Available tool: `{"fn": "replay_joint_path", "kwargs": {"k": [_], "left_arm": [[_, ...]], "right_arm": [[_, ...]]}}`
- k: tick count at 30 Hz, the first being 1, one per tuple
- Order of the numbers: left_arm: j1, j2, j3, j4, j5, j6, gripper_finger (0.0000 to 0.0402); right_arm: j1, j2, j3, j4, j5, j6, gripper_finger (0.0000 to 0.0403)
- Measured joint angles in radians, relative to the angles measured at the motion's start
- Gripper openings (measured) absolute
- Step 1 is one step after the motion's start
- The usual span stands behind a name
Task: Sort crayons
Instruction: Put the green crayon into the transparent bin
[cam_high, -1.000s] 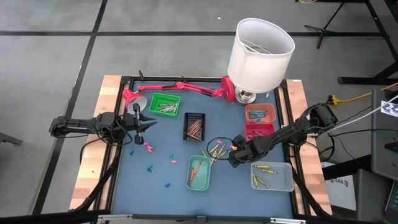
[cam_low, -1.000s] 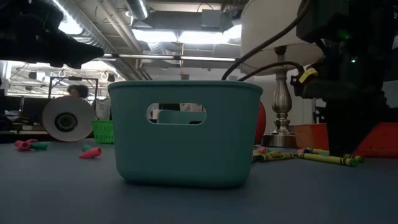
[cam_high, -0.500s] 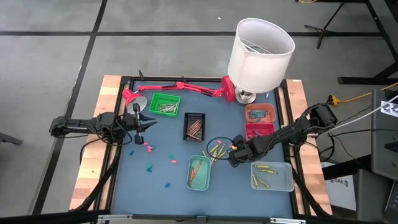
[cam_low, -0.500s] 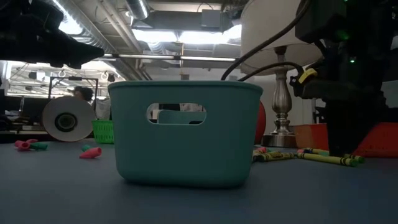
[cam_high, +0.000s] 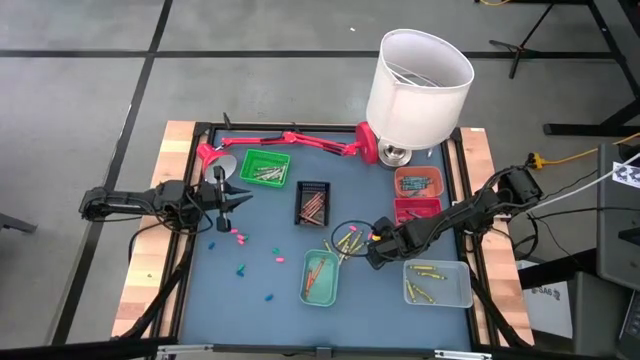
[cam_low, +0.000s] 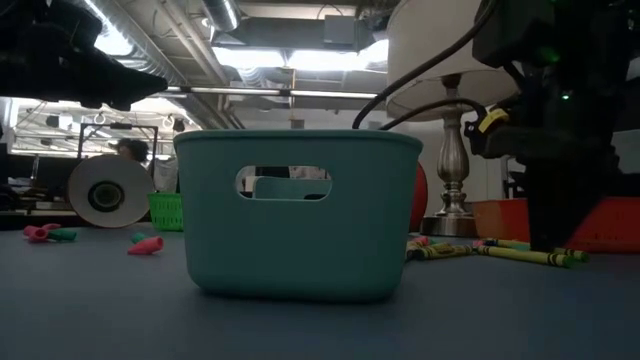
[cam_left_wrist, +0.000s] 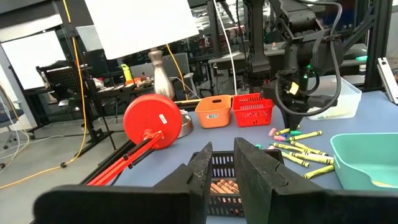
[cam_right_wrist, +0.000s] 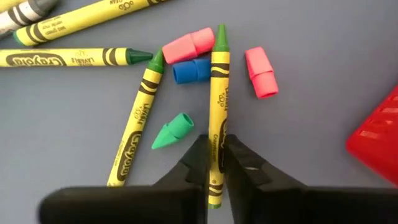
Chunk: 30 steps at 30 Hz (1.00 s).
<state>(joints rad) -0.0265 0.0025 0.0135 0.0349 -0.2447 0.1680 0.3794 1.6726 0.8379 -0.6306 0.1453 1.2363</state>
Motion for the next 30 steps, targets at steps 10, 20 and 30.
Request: {"fn": "replay_joint_path", "kwargs": {"k": [10,20,30], "left_arm": [[0.000,0.000,0.000,0.000,0.000,0.000,0.0053],[0.000,0.000,0.000,0.000,-0.001,0.000,0.0053],[0.000,0.000,0.000,0.000,-0.001,0.000,0.0053]], "right_arm": [[0.000,-0.032,-0.002,-0.004,-0.010,-0.042,0.0032],[0.003,-0.224,-0.005,-0.041,-0.130,-0.151,0.0013],[0.167,-0.347,-0.004,-0.054,-0.280,-0.273,0.0024]]}}
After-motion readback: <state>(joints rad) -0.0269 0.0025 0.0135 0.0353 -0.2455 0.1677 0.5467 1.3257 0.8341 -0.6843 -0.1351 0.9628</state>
